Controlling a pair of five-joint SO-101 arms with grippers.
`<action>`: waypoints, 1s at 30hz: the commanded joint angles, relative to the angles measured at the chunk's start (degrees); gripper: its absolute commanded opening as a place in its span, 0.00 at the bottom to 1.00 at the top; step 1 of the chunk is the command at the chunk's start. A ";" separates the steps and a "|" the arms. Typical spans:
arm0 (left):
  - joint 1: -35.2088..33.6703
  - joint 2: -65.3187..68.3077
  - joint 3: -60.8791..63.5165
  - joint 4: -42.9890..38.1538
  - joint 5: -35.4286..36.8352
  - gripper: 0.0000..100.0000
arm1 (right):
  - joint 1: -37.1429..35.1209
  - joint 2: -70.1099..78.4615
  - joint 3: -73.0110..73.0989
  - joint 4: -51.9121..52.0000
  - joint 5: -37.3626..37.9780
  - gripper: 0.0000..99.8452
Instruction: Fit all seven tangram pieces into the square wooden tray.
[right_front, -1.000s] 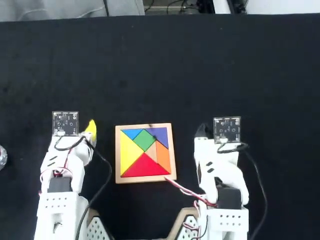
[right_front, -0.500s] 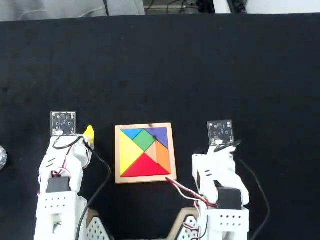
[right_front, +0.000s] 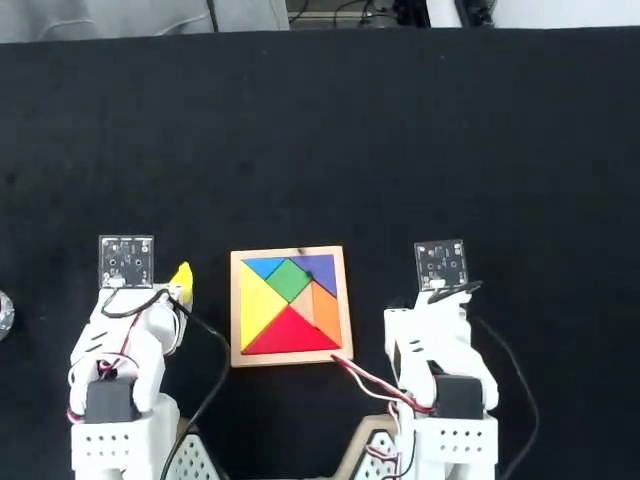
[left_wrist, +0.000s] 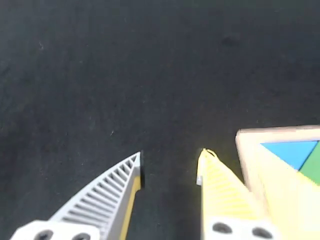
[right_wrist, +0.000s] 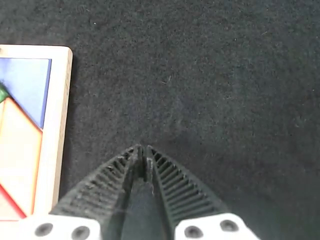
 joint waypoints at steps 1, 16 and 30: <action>0.66 0.97 3.03 -0.62 -0.09 0.19 | 0.26 -4.53 -0.04 0.35 0.09 0.02; -6.90 1.05 5.58 15.30 0.00 0.19 | 0.09 -4.53 -0.04 0.70 0.44 0.01; -7.25 1.05 5.49 15.47 -0.09 0.19 | 0.26 -4.18 -0.13 7.47 0.09 0.01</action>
